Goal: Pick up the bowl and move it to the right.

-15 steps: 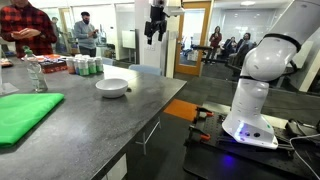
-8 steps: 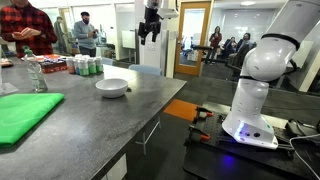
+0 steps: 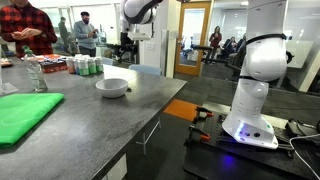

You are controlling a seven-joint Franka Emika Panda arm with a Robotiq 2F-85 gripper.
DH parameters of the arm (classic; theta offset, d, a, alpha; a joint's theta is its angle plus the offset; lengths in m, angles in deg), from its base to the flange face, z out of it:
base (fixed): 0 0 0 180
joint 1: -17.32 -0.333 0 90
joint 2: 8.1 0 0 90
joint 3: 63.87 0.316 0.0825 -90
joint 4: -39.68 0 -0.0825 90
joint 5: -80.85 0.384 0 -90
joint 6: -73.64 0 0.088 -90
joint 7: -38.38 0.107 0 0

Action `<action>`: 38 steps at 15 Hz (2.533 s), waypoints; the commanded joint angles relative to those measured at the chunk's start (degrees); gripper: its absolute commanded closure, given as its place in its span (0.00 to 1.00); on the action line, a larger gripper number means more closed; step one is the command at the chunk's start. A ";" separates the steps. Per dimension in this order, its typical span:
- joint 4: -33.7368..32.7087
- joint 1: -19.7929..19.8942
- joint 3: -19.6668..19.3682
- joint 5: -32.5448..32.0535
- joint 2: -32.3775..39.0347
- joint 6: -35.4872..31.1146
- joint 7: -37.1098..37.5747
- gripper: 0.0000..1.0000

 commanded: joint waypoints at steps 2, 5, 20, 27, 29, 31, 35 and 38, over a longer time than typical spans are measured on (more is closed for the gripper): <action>-12.93 -0.84 -1.06 7.89 9.90 8.26 -1.51 0.00; -16.49 0.35 0.14 12.33 11.97 13.47 -7.63 0.00; -13.89 -0.11 0.07 8.46 19.38 7.77 -25.56 0.25; -9.43 -1.11 0.90 7.58 17.73 1.46 -25.57 0.73; -8.72 -1.23 1.12 7.67 17.20 0.78 -25.36 0.88; -7.91 -1.14 1.51 8.29 16.06 0.24 -25.78 1.00; -9.31 -0.50 2.21 10.43 13.47 0.27 -26.04 0.99; -9.77 -0.26 0.10 10.35 11.60 0.09 -22.67 0.99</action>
